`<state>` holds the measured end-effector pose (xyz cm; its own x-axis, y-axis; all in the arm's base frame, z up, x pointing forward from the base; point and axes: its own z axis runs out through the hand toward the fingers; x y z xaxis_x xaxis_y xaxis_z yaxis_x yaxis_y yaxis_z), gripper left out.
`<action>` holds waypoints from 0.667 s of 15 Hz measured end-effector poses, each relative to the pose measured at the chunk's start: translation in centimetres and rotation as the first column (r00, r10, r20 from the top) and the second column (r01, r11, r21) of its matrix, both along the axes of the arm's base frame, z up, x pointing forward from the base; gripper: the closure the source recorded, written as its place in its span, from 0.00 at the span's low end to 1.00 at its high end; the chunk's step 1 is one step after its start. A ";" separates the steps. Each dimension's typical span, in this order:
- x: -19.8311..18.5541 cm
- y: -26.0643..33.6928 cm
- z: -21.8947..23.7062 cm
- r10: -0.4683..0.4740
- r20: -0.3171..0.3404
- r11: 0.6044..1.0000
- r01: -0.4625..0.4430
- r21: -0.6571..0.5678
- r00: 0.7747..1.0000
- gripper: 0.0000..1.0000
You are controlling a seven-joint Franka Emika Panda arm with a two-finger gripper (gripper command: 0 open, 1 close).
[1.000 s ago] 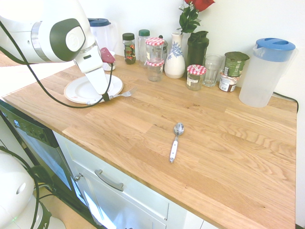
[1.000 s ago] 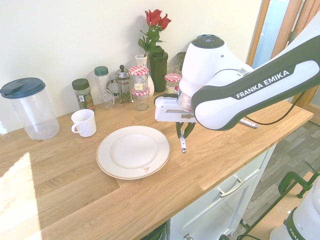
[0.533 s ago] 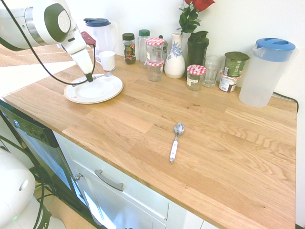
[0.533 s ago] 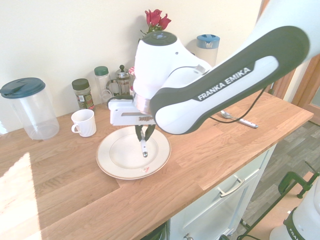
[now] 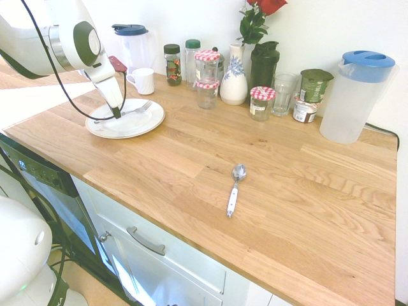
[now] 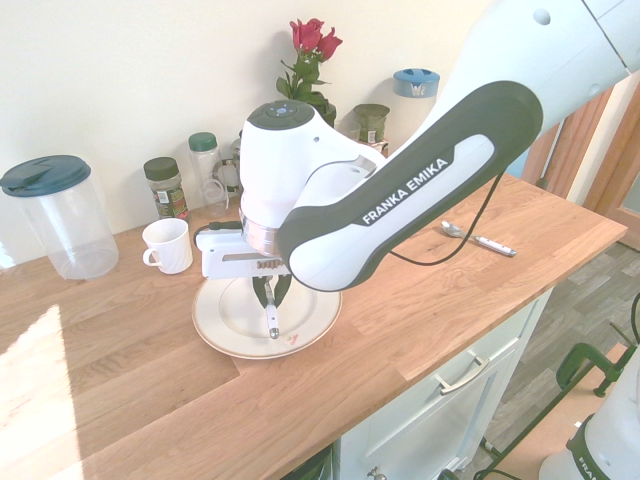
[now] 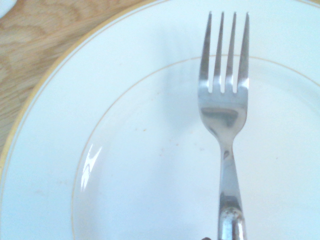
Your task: Put the fork into the plate
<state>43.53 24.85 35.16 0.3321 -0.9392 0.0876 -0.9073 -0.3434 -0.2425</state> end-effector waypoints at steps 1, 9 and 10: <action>0.0 0.1 -0.1 0.001 -0.003 1.000 -0.001 0.000 1.000 1.00; 0.3 -0.4 -1.2 -0.015 -0.027 1.000 0.015 0.005 1.000 0.00; 0.3 -0.5 -1.2 -0.018 -0.029 1.000 0.019 0.009 0.999 0.00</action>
<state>43.86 24.36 33.93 0.3168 -0.9459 0.0698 -0.9202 -0.3244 -0.2193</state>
